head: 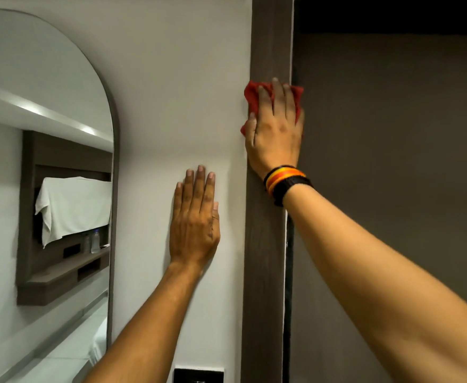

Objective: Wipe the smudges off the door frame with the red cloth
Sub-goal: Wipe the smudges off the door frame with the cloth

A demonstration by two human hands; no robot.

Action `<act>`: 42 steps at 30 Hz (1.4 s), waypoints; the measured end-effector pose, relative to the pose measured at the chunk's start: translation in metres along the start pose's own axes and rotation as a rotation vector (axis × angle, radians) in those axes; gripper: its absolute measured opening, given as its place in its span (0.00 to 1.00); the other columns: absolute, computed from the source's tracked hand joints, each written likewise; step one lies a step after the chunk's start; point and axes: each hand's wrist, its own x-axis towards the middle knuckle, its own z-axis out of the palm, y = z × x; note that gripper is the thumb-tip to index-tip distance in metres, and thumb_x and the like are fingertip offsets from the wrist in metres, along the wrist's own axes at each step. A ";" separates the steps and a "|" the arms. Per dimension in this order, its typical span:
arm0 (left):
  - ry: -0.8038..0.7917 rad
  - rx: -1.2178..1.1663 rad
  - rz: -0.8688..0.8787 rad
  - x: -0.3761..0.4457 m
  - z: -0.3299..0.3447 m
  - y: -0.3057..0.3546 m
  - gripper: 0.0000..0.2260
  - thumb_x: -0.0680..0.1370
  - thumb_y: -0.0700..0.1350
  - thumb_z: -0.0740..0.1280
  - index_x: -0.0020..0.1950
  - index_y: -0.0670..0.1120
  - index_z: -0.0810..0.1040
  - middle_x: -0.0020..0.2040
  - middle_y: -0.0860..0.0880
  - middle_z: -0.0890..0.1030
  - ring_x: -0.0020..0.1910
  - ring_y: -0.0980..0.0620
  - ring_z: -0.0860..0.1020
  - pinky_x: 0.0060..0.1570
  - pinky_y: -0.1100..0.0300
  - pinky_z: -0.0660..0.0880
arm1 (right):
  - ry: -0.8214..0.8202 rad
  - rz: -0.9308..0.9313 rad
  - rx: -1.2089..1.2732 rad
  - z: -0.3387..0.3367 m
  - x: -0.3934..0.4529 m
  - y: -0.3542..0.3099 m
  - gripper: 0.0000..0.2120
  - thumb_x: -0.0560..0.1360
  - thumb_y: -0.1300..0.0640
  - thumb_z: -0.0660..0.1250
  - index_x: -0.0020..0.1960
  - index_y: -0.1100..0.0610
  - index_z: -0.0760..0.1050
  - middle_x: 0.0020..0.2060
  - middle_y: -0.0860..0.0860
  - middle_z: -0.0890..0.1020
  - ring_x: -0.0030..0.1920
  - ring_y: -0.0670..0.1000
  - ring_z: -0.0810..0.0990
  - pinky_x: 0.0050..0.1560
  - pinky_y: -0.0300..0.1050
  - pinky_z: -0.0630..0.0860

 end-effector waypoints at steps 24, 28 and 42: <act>-0.072 -0.023 -0.028 -0.033 -0.009 0.007 0.24 0.86 0.42 0.53 0.83 0.43 0.58 0.84 0.42 0.58 0.84 0.40 0.55 0.83 0.44 0.50 | -0.153 -0.060 -0.039 -0.003 -0.269 0.017 0.26 0.82 0.51 0.59 0.78 0.55 0.62 0.80 0.57 0.61 0.80 0.58 0.57 0.79 0.63 0.54; -0.164 -0.159 0.017 -0.153 -0.025 0.034 0.19 0.83 0.42 0.57 0.74 0.43 0.72 0.69 0.39 0.79 0.68 0.38 0.78 0.74 0.43 0.69 | -0.245 -0.030 0.002 -0.004 -0.359 0.023 0.27 0.82 0.49 0.57 0.79 0.53 0.58 0.81 0.53 0.53 0.82 0.54 0.51 0.81 0.60 0.47; -0.868 -0.928 -1.039 -0.284 -0.105 0.119 0.13 0.83 0.44 0.66 0.68 0.52 0.75 0.66 0.48 0.78 0.60 0.52 0.78 0.60 0.60 0.77 | -0.823 0.222 0.320 -0.126 -0.450 0.011 0.42 0.78 0.62 0.66 0.80 0.40 0.46 0.77 0.31 0.33 0.78 0.37 0.35 0.80 0.48 0.53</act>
